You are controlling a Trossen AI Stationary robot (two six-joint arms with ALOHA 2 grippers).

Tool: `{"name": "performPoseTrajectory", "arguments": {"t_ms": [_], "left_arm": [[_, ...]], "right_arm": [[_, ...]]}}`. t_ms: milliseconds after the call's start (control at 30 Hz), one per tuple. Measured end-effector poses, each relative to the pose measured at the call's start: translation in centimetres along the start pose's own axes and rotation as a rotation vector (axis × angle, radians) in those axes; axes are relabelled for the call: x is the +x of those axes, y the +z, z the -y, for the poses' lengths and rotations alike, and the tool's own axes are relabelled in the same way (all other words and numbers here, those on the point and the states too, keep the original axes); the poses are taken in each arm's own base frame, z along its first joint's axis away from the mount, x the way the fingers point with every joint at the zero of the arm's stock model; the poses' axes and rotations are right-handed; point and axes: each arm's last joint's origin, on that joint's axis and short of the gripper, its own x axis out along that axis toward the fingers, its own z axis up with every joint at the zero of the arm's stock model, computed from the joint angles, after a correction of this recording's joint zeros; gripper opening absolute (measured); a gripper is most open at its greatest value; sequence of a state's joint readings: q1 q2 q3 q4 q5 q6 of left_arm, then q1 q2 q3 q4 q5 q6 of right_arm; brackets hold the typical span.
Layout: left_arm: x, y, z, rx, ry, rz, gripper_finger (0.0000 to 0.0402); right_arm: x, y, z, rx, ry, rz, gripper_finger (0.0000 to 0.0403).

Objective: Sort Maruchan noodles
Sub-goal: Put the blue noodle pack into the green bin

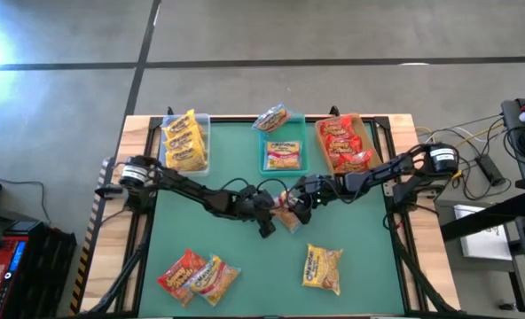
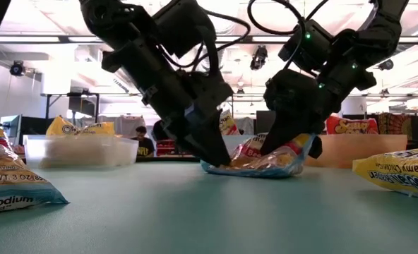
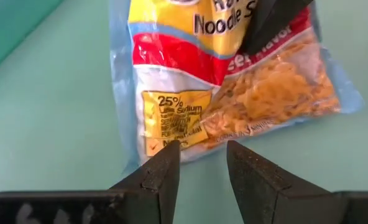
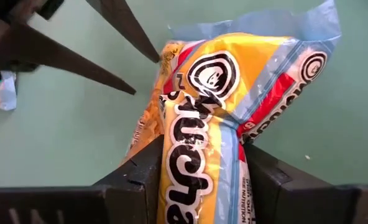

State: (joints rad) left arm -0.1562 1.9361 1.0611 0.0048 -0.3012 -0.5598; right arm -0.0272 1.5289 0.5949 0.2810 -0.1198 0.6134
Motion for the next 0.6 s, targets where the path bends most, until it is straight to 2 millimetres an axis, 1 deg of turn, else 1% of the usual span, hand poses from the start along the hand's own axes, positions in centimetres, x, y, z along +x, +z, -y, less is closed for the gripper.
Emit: {"name": "performPoseTrajectory", "arguments": {"t_ms": [167, 233, 433, 600], "left_arm": [[-1.7, 1.1, 0.3, -0.010, -0.014, 0.042, 0.0116], [-2.0, 1.2, 0.3, -0.008, -0.003, 0.045, 0.0116], [-2.2, 1.3, 0.3, -0.032, 0.000, 0.051, 0.0116], [-2.2, 1.3, 0.3, -0.060, 0.030, 0.074, 0.0116]], "right_arm": [[-1.6, 0.5, -0.5, -0.032, 0.003, 0.009, 0.0146], [-2.3, 0.7, -0.7, -0.050, 0.008, 0.019, 0.0146], [-4.9, 1.3, -1.5, -0.144, 0.010, 0.052, 0.0147], [-6.8, 2.2, -1.9, -0.222, -0.006, 0.134, 0.0147]]}}
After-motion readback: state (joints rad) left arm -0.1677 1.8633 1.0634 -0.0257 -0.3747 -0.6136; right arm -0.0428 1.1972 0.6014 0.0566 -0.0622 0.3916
